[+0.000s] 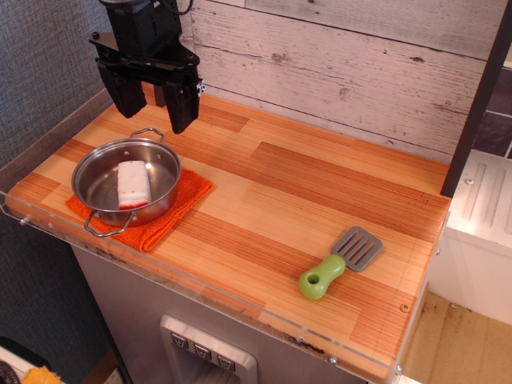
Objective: Move spatula to top of table, above pot.
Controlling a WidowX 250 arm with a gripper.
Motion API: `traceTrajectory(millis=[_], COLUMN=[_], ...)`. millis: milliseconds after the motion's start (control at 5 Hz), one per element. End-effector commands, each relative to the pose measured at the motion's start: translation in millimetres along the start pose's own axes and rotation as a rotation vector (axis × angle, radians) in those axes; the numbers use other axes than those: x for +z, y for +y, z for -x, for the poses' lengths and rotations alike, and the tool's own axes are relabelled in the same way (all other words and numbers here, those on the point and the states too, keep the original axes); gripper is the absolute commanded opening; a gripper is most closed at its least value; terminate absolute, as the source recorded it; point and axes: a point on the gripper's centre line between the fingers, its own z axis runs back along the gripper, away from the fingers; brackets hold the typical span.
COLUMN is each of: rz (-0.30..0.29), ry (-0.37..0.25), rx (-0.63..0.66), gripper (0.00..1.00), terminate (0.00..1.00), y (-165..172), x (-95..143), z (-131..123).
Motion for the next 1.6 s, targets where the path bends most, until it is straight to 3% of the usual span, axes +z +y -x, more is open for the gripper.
traceTrajectory(millis=[0, 400, 800, 1200, 1400], rz=[0.0, 0.067, 0.032, 0.004, 0.006], ry=[0.0, 0.0, 0.06, 0.16, 0.172], rx=[0.0, -0.194, -0.476, -0.532, -0.499], gripper=[1.0, 1.0, 1.0, 1.0, 1.0], terminate=[0.0, 0.0, 0.0, 0.0, 0.0], y=[0, -66, -134, -162, -174], x=[0, -4, -13, -42, -63], z=[0, 5, 24, 40, 47])
